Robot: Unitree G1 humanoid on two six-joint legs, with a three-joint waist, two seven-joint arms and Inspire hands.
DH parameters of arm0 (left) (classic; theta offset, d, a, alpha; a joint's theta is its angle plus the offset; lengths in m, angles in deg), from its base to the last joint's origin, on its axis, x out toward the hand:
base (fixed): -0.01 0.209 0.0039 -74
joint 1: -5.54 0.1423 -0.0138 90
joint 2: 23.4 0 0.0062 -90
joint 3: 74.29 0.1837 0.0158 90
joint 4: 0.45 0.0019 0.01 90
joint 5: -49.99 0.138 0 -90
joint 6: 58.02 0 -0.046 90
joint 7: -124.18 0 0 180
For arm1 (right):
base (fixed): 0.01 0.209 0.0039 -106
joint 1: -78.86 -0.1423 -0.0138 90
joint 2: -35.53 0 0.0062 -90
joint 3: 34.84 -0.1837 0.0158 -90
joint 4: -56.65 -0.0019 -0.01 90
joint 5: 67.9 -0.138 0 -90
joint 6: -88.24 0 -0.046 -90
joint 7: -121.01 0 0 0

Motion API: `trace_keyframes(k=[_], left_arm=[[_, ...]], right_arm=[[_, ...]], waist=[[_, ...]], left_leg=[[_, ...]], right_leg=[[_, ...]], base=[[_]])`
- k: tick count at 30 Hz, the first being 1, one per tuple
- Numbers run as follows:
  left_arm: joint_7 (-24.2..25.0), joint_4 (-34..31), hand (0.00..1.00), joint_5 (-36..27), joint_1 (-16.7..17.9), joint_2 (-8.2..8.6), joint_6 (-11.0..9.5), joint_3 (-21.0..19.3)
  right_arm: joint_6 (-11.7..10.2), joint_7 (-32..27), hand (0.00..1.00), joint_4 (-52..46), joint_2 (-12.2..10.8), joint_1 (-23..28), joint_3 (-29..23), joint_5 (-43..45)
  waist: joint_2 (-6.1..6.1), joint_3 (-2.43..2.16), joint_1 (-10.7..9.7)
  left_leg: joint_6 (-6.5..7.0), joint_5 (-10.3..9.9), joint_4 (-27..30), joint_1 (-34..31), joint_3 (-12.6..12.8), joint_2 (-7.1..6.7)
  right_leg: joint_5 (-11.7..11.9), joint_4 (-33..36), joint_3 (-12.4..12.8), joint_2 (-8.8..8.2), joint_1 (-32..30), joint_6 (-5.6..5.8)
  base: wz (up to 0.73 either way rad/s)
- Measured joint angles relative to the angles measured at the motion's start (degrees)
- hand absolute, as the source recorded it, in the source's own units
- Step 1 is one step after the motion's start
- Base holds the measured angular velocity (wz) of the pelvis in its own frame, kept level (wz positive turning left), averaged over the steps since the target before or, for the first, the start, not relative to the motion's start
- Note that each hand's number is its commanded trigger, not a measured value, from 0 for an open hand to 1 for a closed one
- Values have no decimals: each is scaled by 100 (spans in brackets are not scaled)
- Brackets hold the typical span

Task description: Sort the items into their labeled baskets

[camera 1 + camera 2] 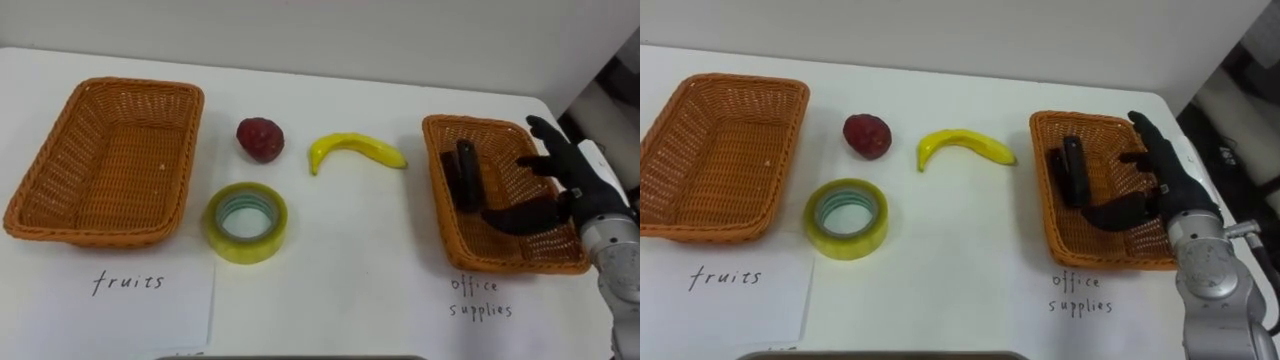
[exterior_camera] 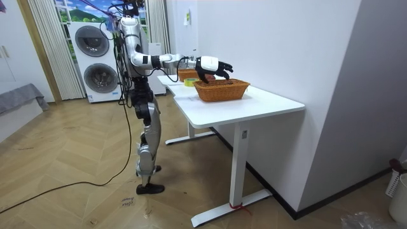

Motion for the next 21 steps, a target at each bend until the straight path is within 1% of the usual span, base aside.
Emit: trace_keyframes(k=[21], left_arm=[[-1,-10,0,11,-19,0,0,0]], right_arm=[[-1,0,0,-83,0,-12,0,0]], waist=[[2,-6,14]], left_leg=[[0,0,0,-12,18,-1]], right_leg=[[0,3,0,0,-28,0]], base=[[0]])
